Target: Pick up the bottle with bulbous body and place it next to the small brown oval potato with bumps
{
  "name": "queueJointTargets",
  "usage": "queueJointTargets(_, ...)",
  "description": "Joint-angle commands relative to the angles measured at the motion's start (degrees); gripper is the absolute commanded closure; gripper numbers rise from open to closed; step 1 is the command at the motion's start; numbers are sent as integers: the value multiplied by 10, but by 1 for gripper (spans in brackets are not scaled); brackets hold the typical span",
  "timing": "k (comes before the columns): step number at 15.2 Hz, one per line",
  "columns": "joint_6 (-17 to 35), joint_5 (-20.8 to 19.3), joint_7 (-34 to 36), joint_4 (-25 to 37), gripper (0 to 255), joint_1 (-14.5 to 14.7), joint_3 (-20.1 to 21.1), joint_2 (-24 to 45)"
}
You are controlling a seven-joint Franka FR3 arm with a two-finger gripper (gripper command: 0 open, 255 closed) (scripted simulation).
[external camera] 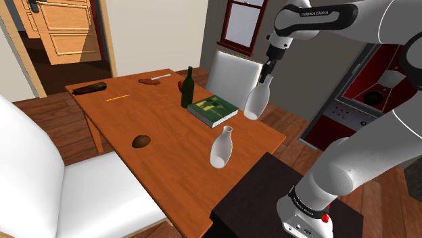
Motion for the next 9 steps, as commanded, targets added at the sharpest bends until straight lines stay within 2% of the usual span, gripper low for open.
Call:
queueJointTargets(1, -16, 0, 0, 14, 255, 0, 1, -2)
queueJointTargets(9, -78, 3, 0, 81, 255, 2, 3, 4)
